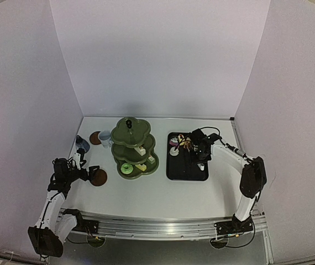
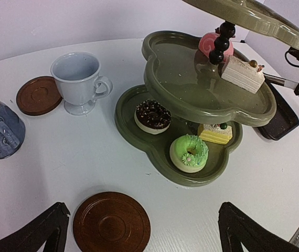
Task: Serve the afternoon tea
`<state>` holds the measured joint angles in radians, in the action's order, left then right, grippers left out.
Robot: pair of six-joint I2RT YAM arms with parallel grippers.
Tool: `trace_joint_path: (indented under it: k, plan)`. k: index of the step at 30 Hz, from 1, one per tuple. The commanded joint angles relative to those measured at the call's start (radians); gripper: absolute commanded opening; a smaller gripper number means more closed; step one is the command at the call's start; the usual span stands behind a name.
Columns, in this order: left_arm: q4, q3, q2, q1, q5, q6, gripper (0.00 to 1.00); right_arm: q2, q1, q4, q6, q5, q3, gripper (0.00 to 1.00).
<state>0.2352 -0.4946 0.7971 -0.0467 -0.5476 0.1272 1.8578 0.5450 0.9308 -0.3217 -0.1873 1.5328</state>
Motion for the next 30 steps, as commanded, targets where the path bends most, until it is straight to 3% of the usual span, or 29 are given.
trace_joint_path:
  k: [1,5,30]
  plan:
    - [-0.034,0.001,-0.006,-0.004,-0.003,0.009,1.0,0.018,-0.008,-0.032,-0.001,-0.01,0.044,0.07]
    - [-0.03,-0.001,-0.013,-0.004,0.0,0.01,1.0,-0.003,-0.008,-0.032,0.003,-0.02,0.027,0.0]
    - [-0.037,0.005,-0.015,-0.004,-0.004,0.011,1.0,-0.189,-0.008,-0.031,-0.024,-0.01,-0.058,0.0]
